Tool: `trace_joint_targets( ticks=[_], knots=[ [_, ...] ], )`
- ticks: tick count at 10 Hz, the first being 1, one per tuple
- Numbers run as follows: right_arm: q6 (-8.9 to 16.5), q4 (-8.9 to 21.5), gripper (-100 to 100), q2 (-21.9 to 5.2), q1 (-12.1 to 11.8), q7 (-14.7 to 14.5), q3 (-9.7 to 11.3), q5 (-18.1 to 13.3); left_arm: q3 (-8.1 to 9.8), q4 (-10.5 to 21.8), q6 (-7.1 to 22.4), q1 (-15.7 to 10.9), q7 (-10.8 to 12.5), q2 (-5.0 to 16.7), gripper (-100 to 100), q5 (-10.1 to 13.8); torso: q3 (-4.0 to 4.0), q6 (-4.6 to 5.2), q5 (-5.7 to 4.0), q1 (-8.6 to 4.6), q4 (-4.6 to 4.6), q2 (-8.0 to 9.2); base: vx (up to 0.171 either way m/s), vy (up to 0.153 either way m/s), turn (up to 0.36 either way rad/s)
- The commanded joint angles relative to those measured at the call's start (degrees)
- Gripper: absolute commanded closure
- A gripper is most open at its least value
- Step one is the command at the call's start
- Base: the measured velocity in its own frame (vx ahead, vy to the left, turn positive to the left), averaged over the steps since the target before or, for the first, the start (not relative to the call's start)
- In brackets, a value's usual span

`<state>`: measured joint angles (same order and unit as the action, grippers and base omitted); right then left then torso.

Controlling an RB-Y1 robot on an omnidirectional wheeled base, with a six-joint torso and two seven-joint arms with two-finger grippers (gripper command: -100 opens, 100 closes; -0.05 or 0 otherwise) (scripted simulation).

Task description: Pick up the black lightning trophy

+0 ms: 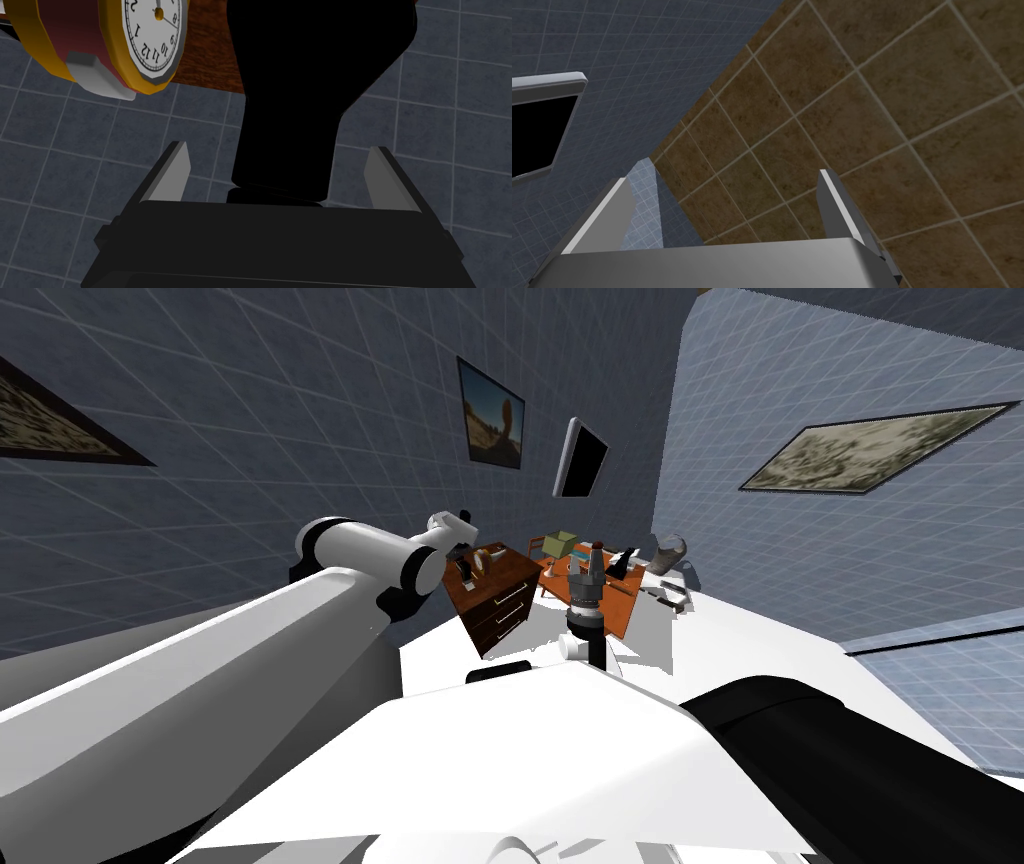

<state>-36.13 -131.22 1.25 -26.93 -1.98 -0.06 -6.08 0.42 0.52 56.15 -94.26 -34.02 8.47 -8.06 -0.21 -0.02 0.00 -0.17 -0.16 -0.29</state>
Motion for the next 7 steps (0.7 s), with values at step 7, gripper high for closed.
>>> trace_joint_targets(
  ticks=[7],
  knots=[
    [0.0,0.0,0,0.0,0.0,0.0,0.0,0.0,1.92,-0.4,-0.1,3.0,-3.3,3.0,-100,-1.1,0.06,-0.06,0.0,0.06,0.05,0.06,-0.007,-0.042,-0.007]
  ],
)
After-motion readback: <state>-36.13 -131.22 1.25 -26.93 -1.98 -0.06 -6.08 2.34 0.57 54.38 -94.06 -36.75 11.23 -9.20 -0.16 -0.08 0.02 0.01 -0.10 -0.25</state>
